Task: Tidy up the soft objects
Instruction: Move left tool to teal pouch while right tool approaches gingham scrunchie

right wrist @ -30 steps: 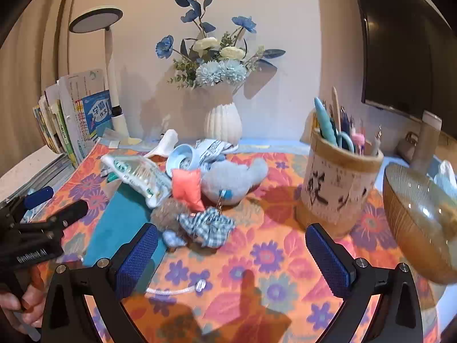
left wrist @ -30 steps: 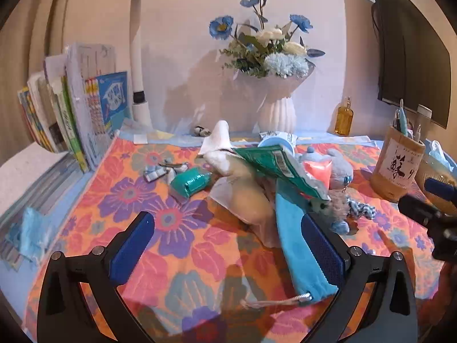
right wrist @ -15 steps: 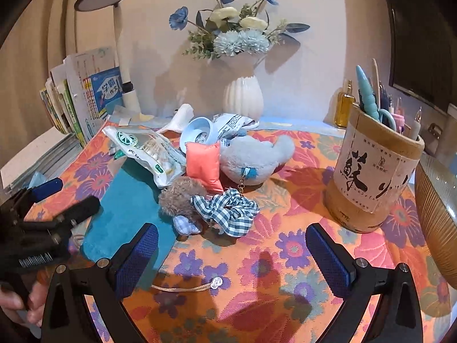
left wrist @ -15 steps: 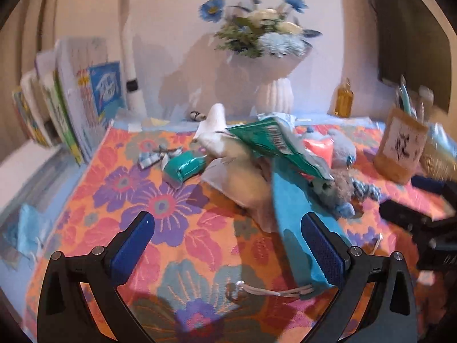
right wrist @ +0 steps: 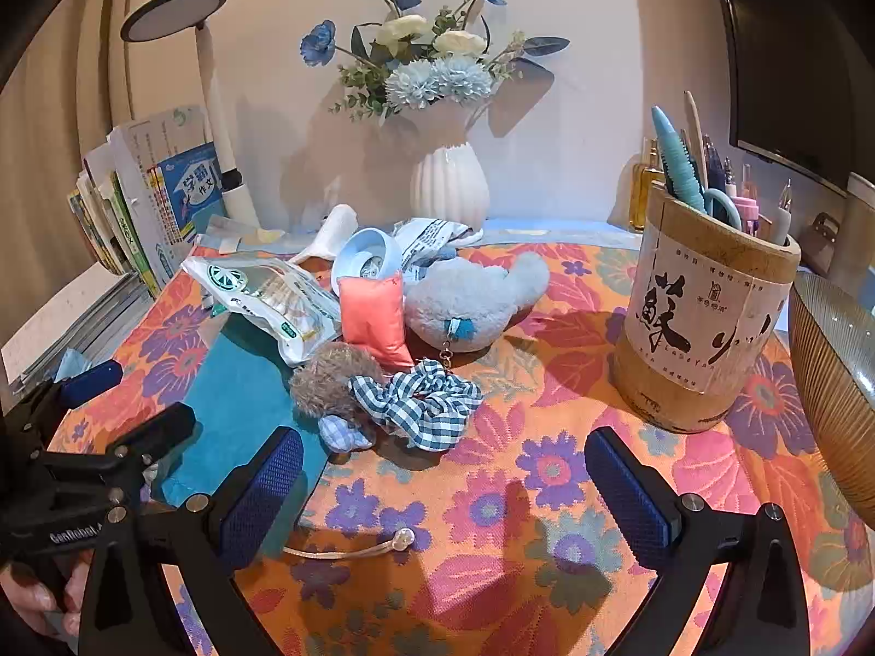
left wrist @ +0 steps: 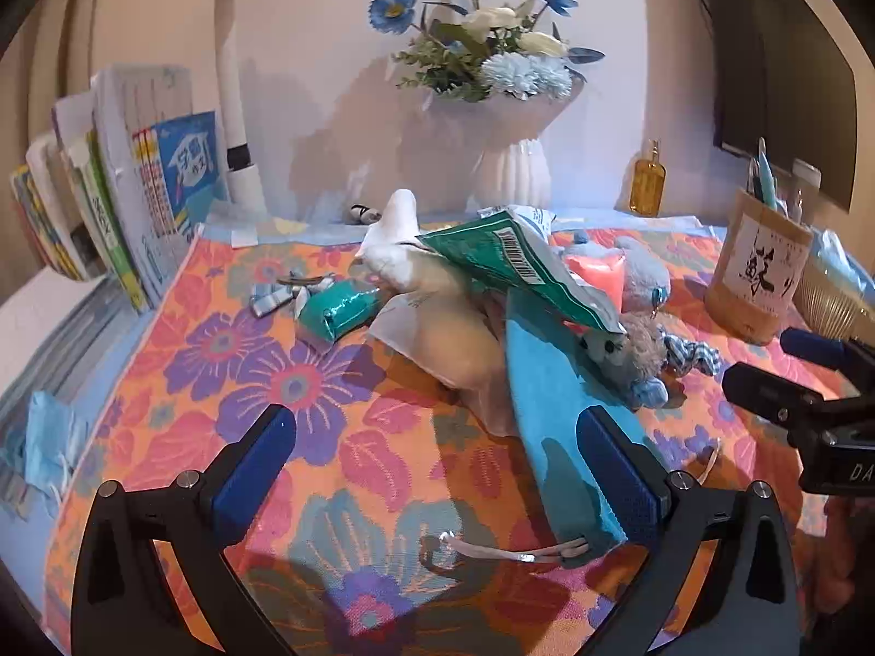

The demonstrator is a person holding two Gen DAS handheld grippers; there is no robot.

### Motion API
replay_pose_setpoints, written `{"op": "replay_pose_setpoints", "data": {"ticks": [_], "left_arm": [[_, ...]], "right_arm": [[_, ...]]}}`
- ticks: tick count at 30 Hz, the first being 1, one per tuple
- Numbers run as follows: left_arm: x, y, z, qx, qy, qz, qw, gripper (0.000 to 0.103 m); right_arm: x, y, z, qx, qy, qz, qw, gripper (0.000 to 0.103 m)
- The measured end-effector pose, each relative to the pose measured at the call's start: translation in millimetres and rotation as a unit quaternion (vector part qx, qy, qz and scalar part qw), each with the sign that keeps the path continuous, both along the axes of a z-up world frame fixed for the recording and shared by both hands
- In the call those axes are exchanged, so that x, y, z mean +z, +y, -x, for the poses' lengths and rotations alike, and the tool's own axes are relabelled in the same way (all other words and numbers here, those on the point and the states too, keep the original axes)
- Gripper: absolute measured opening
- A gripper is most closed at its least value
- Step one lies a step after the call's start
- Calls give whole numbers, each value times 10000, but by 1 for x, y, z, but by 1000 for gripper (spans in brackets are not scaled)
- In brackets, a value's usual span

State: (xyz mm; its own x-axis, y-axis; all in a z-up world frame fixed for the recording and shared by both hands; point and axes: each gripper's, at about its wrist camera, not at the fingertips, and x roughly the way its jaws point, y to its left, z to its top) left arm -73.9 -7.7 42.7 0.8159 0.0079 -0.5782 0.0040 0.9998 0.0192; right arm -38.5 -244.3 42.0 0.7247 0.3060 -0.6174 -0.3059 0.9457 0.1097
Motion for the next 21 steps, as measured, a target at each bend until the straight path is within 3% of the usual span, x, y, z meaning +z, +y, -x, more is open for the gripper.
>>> {"op": "replay_pose_setpoints", "data": {"ticks": [21], "left_arm": [[-3,-5,-1,-191,109,47,9997,102]], "right_arm": [[-8,10,-9,188,216,329,9990,103]]}}
